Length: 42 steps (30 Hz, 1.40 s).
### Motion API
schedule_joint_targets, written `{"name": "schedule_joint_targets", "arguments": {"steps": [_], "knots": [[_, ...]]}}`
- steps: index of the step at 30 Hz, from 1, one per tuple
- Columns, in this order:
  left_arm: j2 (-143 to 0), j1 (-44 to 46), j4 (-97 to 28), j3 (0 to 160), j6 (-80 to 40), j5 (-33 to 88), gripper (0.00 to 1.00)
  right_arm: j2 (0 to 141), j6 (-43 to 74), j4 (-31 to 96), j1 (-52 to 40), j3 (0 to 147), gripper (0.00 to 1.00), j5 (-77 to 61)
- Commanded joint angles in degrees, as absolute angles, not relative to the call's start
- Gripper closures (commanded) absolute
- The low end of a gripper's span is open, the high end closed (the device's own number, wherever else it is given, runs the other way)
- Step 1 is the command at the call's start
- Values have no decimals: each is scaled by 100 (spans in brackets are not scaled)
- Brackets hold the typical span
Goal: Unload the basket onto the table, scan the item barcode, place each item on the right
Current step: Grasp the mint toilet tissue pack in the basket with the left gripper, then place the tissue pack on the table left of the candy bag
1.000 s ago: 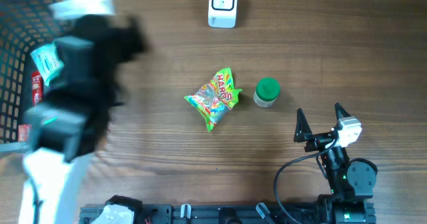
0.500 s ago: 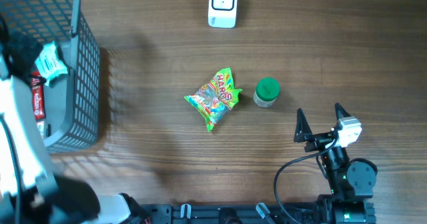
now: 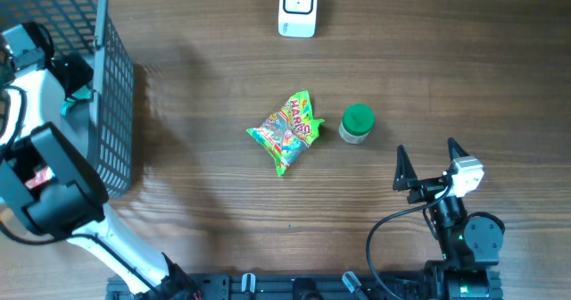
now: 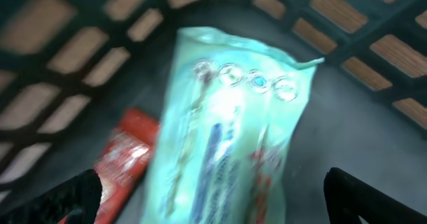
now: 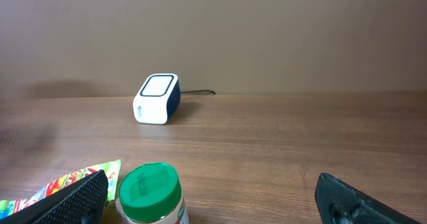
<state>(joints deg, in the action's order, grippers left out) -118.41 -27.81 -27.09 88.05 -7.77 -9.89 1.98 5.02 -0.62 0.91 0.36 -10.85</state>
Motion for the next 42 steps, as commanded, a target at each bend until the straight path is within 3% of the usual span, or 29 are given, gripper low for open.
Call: {"name": "schedule_joint_targets", "arguments": {"steps": [1,5,6,7,11,12,20,25,29,34,38,42], "knots": [[-12143,-2762,-2386,8790,-620,-388,0,204,451,-75,60,30,0,-1026],[-12328,-2749,-2316,8790,-617,-390,0,204,454,-75,60,30,0,-1026],[-12350,-2749,-2333,8790,-617,-397,6,204,451,-78,60,30,0,-1024],[-12357,-2751,-2366,8790,-617,-412,17,204,451,-75,60,30,0,-1026],[-12293,-2751,-2497,8792,-617,-655,85,204,454,-75,60,30,0,-1026],[-12261,-2749,-2523,8792,-617,-781,96,204,454,-78,60,30,0,-1026],[-11032,-2749,-2801,8818,-617,-2139,96,204,454,-78,60,30,0,-1024],[-9419,-2681,-2899,8818,-701,-1927,96,204,451,-78,60,30,0,-1026],[-7815,-2331,-3319,8818,-1081,-891,96,204,451,-75,60,30,0,-1024],[-6604,-1352,-4311,8816,-1236,698,96,204,451,-78,60,30,0,-1026],[-6510,-235,-5406,8525,-1400,701,96,204,451,-75,60,30,0,-1026],[-6615,740,-5358,7334,-1476,668,96,204,451,-75,60,30,0,-1026]]}}
